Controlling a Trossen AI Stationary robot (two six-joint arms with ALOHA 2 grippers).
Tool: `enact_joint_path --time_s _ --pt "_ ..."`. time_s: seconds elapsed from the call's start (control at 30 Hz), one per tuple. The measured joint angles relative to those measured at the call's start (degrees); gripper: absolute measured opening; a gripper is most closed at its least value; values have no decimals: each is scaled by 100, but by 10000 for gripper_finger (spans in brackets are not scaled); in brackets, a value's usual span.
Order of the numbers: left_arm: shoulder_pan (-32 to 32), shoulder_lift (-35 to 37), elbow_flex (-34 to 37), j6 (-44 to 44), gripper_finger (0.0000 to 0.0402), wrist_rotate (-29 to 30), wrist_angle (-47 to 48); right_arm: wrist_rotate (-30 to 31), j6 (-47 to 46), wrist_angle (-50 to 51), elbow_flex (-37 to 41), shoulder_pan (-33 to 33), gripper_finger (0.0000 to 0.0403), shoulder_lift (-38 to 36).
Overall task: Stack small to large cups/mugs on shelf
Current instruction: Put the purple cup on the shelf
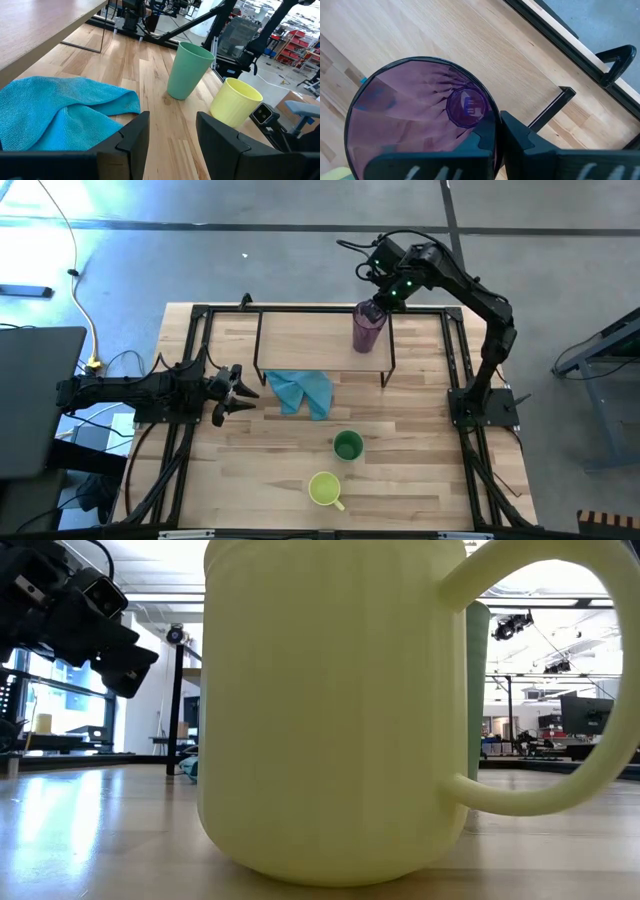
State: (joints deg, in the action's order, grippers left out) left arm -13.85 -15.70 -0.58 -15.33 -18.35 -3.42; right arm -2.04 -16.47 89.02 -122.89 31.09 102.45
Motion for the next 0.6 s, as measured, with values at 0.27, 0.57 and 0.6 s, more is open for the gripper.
enact_joint_path --time_s 0.27,0.57,0.6 --pt "0 0 0 0 150 -2 0 2 1 -57 0 0 0 0" --pt "2 0 0 0 150 0 0 4 27 -91 0 0 26 -2" --pt "0 0 0 0 150 0 0 4 27 -107 0 0 30 -2"
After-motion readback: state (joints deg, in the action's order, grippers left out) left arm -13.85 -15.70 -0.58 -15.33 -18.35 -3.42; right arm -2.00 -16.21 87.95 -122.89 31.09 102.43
